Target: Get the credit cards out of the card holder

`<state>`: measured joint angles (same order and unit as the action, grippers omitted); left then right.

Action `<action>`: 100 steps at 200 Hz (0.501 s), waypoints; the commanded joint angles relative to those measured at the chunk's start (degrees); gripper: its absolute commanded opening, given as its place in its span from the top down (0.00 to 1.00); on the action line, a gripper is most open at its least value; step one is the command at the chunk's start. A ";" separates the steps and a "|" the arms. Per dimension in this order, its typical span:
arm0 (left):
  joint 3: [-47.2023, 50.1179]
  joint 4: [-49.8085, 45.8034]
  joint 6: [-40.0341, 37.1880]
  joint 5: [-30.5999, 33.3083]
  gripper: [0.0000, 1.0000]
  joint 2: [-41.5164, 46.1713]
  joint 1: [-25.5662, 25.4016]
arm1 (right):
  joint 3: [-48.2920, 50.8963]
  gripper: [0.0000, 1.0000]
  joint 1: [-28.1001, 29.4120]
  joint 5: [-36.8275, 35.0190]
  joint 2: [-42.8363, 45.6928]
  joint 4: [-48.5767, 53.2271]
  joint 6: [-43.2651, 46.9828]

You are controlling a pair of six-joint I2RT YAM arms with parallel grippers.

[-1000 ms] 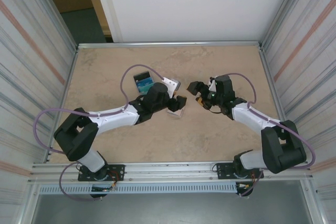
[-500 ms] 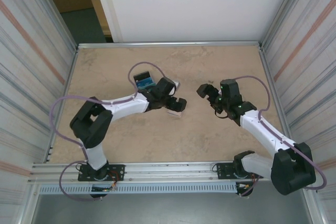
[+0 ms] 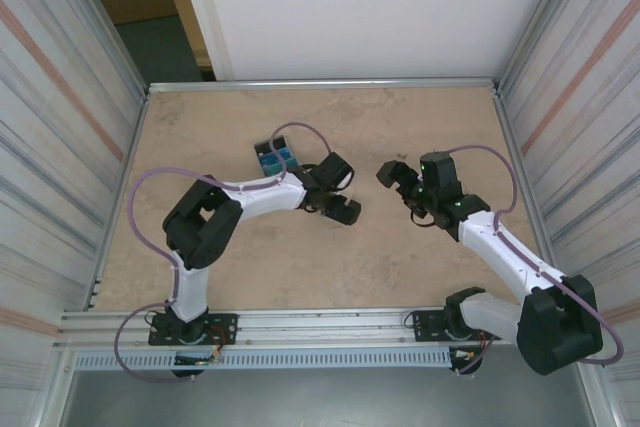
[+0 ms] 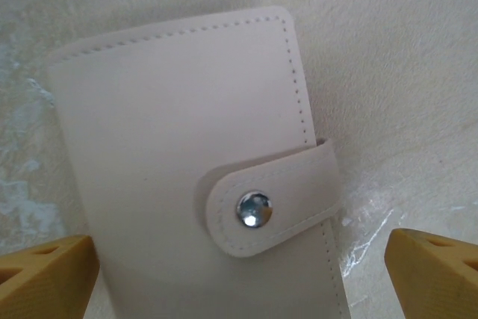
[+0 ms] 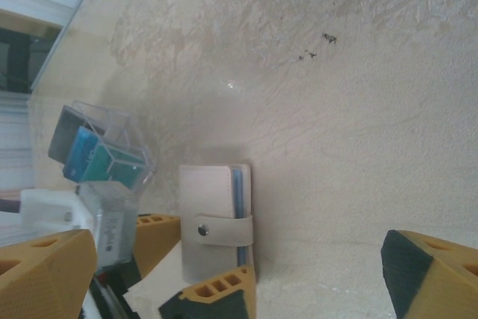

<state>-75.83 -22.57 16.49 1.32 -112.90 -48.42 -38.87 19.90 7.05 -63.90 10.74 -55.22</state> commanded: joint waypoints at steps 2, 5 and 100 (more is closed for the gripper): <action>-2.15 -3.54 -1.90 3.03 0.01 -1.90 -0.86 | 0.19 0.02 -0.02 -1.30 0.71 -0.71 0.73; -2.33 -3.54 -1.98 3.05 0.01 -2.07 -0.95 | 0.20 0.02 -0.06 -1.26 0.75 -0.74 0.73; -2.93 -5.64 -1.73 9.92 0.31 -3.99 -1.56 | 2.13 0.01 -1.67 -0.49 1.06 -2.08 -1.12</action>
<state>-79.15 -25.93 15.00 8.27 -116.38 -49.87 -37.87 19.35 7.07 -63.81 10.28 -55.27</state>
